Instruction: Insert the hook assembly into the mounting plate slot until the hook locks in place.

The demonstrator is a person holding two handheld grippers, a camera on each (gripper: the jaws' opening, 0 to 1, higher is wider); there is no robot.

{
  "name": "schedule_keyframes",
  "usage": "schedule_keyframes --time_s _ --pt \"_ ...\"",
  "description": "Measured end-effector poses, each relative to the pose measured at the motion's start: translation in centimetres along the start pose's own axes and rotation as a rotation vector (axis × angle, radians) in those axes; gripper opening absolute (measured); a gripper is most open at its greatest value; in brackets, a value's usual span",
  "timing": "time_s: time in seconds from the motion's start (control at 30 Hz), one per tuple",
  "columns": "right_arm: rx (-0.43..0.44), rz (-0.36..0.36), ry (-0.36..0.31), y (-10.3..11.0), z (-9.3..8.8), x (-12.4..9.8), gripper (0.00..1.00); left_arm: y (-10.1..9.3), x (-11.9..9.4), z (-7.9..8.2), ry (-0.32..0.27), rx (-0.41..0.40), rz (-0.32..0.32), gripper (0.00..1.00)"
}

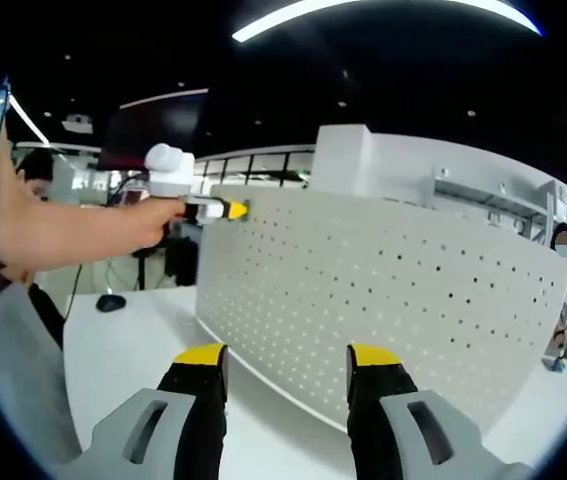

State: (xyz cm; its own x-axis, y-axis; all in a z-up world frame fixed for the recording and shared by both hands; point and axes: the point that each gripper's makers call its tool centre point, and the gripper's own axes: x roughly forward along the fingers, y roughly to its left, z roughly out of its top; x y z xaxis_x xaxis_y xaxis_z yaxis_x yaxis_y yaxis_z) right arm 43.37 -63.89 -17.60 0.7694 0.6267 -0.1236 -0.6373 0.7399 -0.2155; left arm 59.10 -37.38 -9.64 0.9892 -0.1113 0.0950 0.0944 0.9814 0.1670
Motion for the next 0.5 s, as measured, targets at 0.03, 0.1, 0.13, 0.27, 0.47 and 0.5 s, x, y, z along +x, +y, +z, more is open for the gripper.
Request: schedule_keyframes --time_s 0.03,0.1,0.13,0.27,0.47,0.5 --pt "0.000 -0.001 0.001 -0.03 -0.05 -0.03 0.47 -0.02 0.02 0.00 -0.001 0.008 0.001 0.03" --pt "0.001 -0.002 0.004 -0.08 -0.19 -0.07 0.47 -0.08 -0.02 -0.02 -0.001 0.023 0.001 0.03" --pt "0.003 -0.001 0.005 -0.08 -0.28 -0.07 0.47 -0.09 -0.05 -0.05 0.000 0.031 0.002 0.03" --pt "0.006 0.002 0.006 0.08 -0.37 -0.05 0.47 -0.16 -0.03 -0.21 0.005 0.061 0.002 0.03" --pt "0.009 0.003 0.007 0.19 -0.41 -0.09 0.47 -0.26 0.00 -0.21 0.004 0.081 0.012 0.03" --pt "0.008 0.002 0.007 0.17 -0.41 -0.11 0.47 -0.32 0.00 -0.20 0.004 0.103 0.017 0.03"
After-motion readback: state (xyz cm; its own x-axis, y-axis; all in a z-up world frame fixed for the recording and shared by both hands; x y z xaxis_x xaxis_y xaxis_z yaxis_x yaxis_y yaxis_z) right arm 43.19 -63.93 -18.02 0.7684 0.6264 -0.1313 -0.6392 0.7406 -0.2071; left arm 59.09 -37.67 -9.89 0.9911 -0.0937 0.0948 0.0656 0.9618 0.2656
